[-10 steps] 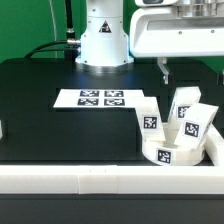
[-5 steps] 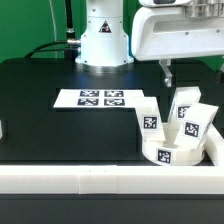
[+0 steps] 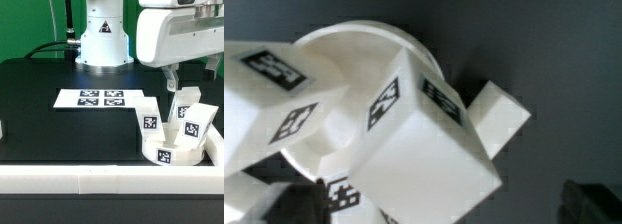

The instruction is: Assemble stool

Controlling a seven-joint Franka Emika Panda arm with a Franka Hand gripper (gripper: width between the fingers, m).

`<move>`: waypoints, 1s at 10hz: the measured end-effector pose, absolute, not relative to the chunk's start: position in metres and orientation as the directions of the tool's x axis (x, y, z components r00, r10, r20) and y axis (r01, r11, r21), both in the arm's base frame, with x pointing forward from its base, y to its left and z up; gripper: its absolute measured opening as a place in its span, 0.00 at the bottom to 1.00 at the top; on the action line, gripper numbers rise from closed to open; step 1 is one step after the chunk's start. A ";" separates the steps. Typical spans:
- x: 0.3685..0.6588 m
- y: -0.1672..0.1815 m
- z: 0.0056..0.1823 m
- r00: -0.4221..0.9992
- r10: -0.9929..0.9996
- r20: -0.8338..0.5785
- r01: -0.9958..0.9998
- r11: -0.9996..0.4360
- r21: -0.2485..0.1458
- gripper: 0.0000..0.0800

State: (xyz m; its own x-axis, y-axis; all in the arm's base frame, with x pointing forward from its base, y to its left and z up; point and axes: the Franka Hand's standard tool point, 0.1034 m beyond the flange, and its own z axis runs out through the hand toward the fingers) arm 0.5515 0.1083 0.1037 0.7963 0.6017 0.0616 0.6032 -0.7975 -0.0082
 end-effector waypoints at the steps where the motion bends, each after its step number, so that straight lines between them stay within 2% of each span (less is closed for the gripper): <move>1: 0.552 0.105 0.103 0.728 0.683 0.057 0.684 -0.729 0.003 0.81; 6: 0.553 0.094 0.098 0.444 0.896 0.018 0.895 -0.445 0.046 0.81; 10: 0.548 0.090 0.083 0.429 0.903 -0.005 0.903 -0.429 0.033 0.81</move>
Offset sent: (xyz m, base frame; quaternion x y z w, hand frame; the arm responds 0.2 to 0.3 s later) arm 0.0000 0.0009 -0.0037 -0.0066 0.0034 -0.1660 0.9861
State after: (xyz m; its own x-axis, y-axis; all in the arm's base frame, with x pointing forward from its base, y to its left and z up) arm 0.5485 0.0900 0.0832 0.4290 0.9033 -0.0046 0.9028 -0.4287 0.0333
